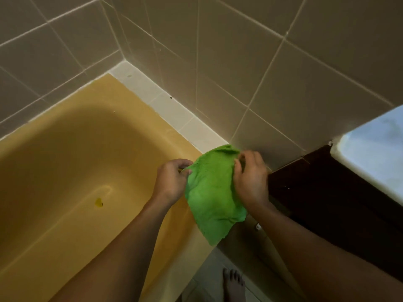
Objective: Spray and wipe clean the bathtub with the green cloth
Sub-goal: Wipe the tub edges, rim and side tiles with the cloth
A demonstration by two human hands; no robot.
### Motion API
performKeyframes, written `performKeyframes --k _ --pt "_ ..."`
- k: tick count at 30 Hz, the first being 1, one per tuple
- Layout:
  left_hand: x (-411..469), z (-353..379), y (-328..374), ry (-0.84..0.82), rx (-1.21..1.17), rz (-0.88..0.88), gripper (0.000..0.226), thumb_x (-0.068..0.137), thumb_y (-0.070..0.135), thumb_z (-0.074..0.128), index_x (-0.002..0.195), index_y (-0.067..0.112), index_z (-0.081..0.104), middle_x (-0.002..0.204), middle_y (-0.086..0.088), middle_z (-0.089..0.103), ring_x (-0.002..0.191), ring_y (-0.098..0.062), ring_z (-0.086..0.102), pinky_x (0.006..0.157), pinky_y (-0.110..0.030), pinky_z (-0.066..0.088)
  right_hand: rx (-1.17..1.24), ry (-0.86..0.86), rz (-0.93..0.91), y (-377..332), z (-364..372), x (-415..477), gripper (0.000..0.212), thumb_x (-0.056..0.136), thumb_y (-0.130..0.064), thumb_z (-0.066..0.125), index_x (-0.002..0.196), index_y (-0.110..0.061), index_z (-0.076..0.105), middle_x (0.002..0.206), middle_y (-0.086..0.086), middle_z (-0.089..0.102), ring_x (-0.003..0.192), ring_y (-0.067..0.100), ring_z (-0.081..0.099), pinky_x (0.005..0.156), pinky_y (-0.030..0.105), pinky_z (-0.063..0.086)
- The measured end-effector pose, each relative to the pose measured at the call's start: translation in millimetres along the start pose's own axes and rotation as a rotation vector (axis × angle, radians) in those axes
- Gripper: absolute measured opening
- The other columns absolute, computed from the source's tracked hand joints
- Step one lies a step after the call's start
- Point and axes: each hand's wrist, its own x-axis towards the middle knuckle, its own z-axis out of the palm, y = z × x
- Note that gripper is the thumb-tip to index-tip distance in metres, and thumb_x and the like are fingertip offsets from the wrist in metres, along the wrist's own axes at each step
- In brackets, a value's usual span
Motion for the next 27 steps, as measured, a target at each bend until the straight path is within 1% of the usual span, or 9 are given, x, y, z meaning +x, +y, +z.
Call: performKeyframes --k 2,4,5,7,9,11,15,20,27 --pt "6.4 2.5 -4.2 0.023 -0.006 0.015 0.016 0.093 0.009 0.074 0.104 0.019 0.08 0.089 0.011 0.069 0.081 -0.01 0.064 0.079 -0.024 0.049 -0.088 -0.132 -0.073 8.2 16.4 -2.9 0.03 0.097 -0.019 0.063 0.126 -0.01 0.061 0.133 0.011 0.056 0.117 0.027 0.057 0.1 0.042 0.049" --pt "10.6 3.1 -8.9 0.082 0.005 0.025 0.011 0.093 0.01 0.074 0.1 0.017 0.08 0.086 0.011 0.069 0.082 -0.013 0.064 0.078 -0.025 0.049 -0.22 -0.302 -0.167 16.8 32.2 -1.6 0.054 0.1 -0.037 0.058 0.149 -0.019 0.047 0.16 0.01 0.037 0.148 0.029 0.033 0.123 0.045 0.027" --pt "12.0 3.2 -11.1 0.107 0.015 0.03 0.009 0.093 0.01 0.075 0.098 0.016 0.08 0.085 0.011 0.068 0.081 -0.014 0.064 0.077 -0.025 0.048 -0.291 -0.377 -0.216 19.8 38.9 -1.3 0.063 0.101 -0.048 0.051 0.157 -0.025 0.035 0.168 0.009 0.022 0.156 0.029 0.015 0.127 0.048 0.013" --pt "13.2 3.2 -14.2 0.122 0.046 0.044 0.006 0.094 0.011 0.074 0.097 0.014 0.079 0.083 0.012 0.066 0.08 -0.014 0.062 0.074 -0.024 0.044 -0.412 -0.467 -0.296 26.5 49.4 -3.3 0.071 0.102 -0.064 0.033 0.163 -0.035 0.011 0.171 0.004 -0.01 0.157 0.026 -0.014 0.126 0.054 -0.006" --pt "15.4 3.3 -16.7 0.116 0.089 0.053 0.005 0.095 0.011 0.073 0.096 0.013 0.078 0.082 0.01 0.064 0.079 -0.016 0.061 0.072 -0.022 0.04 -0.476 -0.472 -0.345 33.2 52.8 -6.5 0.071 0.102 -0.068 0.022 0.163 -0.038 0.0 0.168 0.002 -0.024 0.154 0.026 -0.026 0.124 0.058 -0.009" --pt "20.2 2.1 -19.4 0.099 0.131 0.059 0.005 0.095 0.013 0.073 0.093 0.014 0.077 0.08 0.008 0.065 0.078 -0.016 0.061 0.069 -0.024 0.04 -0.52 -0.465 -0.351 38.0 51.2 -7.9 0.07 0.103 -0.069 0.018 0.162 -0.039 -0.004 0.168 0.0 -0.027 0.153 0.025 -0.027 0.123 0.06 -0.006" --pt "33.9 -5.6 -16.9 -0.039 0.203 0.119 0.008 0.093 0.016 0.076 0.087 0.023 0.076 0.08 0.009 0.071 0.077 -0.011 0.066 0.072 -0.028 0.051 -0.548 -0.434 -0.269 41.1 48.4 -17.7 0.069 0.104 -0.067 0.015 0.162 -0.037 -0.006 0.168 0.001 -0.026 0.154 0.025 -0.027 0.124 0.06 -0.003" --pt "56.3 -14.5 0.0 -0.222 0.414 0.216 0.004 0.093 0.023 0.075 0.093 0.027 0.077 0.087 0.01 0.074 0.087 -0.014 0.069 0.079 -0.038 0.059 -0.57 -0.408 -0.201 41.9 50.6 -26.4 0.067 0.106 -0.06 0.013 0.163 -0.03 -0.002 0.169 0.006 -0.022 0.155 0.027 -0.023 0.124 0.061 0.001" --pt "68.9 -15.9 0.1 -0.279 0.451 0.249 0.004 0.096 0.022 0.072 0.096 0.023 0.076 0.089 0.007 0.073 0.088 -0.016 0.068 0.08 -0.041 0.059 -0.571 -0.396 -0.199 40.3 53.5 -20.8 0.067 0.106 -0.059 0.012 0.164 -0.029 -0.001 0.169 0.007 -0.02 0.155 0.027 -0.021 0.124 0.06 0.001"
